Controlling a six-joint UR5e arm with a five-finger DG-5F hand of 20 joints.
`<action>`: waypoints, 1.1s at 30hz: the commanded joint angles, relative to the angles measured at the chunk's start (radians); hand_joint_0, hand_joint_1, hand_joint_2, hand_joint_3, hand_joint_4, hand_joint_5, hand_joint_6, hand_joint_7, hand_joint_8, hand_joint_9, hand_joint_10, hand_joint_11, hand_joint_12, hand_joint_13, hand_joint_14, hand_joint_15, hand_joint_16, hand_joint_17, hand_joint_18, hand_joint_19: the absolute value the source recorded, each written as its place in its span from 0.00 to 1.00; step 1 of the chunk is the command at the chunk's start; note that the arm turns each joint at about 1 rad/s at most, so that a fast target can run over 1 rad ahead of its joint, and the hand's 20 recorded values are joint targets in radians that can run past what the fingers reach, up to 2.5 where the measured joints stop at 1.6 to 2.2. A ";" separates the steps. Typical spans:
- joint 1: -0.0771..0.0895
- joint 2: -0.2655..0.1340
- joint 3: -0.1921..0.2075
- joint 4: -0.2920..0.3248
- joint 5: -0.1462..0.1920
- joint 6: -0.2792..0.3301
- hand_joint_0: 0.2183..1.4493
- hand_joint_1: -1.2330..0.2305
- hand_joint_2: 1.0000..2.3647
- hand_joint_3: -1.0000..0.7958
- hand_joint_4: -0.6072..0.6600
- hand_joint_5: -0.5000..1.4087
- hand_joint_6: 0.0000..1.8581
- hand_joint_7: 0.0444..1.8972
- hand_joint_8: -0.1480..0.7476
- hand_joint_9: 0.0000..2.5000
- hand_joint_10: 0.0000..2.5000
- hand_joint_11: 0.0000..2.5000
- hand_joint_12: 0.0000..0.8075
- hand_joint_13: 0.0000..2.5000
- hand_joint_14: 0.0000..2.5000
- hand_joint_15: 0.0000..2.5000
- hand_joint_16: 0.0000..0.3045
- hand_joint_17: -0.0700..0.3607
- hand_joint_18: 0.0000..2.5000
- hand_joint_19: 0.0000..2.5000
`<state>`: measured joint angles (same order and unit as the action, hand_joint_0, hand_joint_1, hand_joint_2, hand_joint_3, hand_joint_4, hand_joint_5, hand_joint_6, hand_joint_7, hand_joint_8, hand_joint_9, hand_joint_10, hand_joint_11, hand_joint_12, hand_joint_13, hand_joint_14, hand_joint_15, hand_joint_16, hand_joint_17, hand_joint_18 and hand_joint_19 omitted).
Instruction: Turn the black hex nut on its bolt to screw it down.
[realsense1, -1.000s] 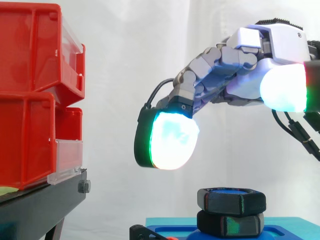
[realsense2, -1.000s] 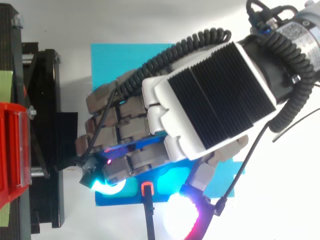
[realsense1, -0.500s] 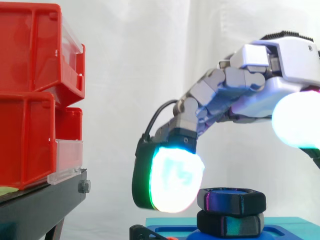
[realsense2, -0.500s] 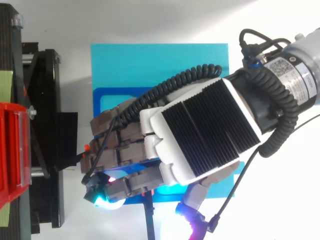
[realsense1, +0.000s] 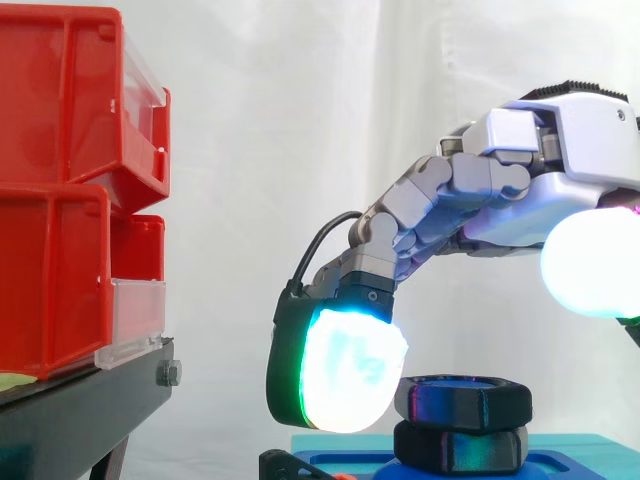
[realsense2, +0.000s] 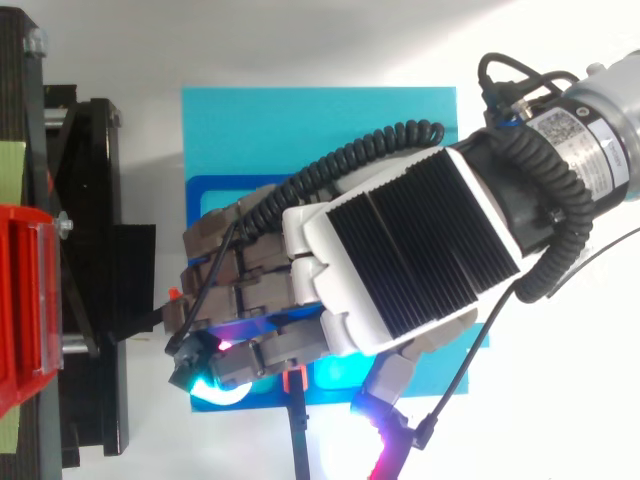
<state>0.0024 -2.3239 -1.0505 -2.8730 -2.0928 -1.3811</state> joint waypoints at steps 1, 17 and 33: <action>-0.004 0.000 0.000 0.001 -0.001 -0.006 0.24 0.61 0.00 0.28 0.72 0.15 0.46 0.29 0.51 0.20 0.00 0.14 0.45 0.27 0.00 0.11 0.16 0.41 0.23 0.14; -0.032 0.000 -0.026 0.004 -0.016 -0.033 0.24 0.61 0.00 0.28 0.72 0.15 0.46 0.29 0.51 0.20 0.00 0.14 0.45 0.27 0.00 0.11 0.16 0.41 0.23 0.14; -0.045 0.000 -0.026 0.004 -0.024 -0.061 0.21 0.43 0.00 0.28 0.71 0.16 0.30 0.49 0.50 0.20 0.00 0.14 0.45 0.27 0.00 0.12 0.17 0.43 0.22 0.14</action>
<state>-0.0405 -2.3240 -1.0769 -2.8685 -2.1164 -1.4356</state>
